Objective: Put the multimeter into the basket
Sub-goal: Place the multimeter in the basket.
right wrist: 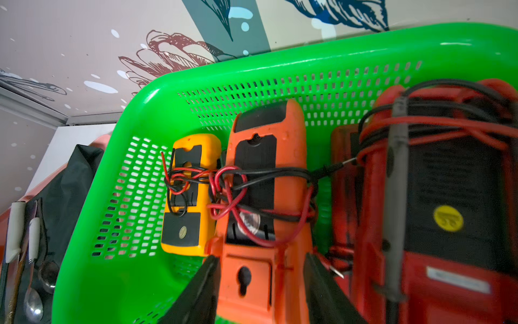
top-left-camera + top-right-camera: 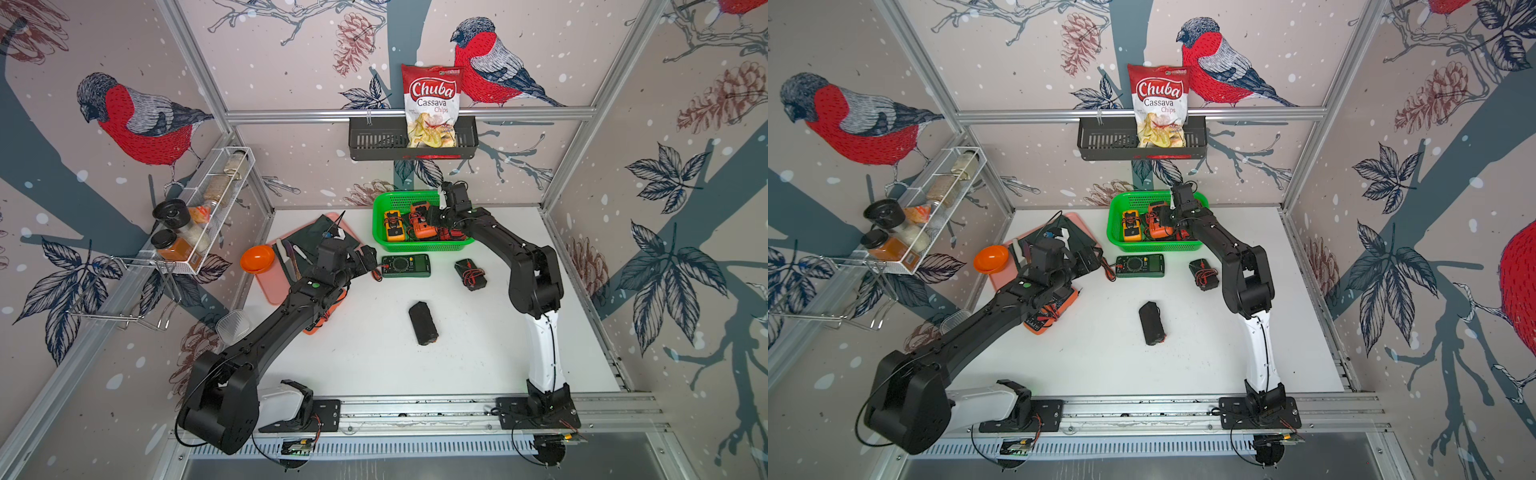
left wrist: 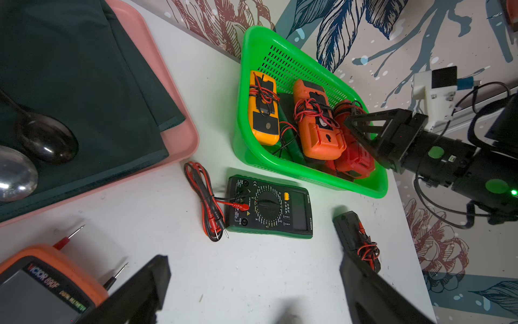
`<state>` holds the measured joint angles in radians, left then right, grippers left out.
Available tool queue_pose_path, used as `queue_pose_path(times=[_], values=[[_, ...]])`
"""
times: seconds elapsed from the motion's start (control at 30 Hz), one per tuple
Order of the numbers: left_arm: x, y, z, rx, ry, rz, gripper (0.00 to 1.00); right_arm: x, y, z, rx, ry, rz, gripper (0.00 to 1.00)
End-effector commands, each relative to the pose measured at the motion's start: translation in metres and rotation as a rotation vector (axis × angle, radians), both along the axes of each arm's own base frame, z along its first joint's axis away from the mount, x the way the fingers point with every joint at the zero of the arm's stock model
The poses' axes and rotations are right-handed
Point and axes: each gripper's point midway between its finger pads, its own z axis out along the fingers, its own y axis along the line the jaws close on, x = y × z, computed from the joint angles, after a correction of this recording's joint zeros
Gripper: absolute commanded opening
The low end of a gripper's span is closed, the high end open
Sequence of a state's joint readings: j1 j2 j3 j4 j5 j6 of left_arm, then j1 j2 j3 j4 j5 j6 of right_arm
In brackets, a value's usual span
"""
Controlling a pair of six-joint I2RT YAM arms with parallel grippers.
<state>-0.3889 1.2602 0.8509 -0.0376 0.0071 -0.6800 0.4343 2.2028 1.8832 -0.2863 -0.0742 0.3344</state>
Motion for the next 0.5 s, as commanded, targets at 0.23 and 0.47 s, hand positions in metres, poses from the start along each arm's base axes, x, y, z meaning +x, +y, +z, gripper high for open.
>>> queue_pose_path(times=[0.23,0.47], values=[[-0.016,0.018,-0.019,0.103,0.038,0.012,0.97,-0.066,-0.016,0.030,-0.038,-0.111,0.002,0.67],[-0.053,0.083,-0.051,0.450,0.204,0.138,0.97,-0.126,-0.035,0.026,-0.060,-0.147,-0.027,1.00]])
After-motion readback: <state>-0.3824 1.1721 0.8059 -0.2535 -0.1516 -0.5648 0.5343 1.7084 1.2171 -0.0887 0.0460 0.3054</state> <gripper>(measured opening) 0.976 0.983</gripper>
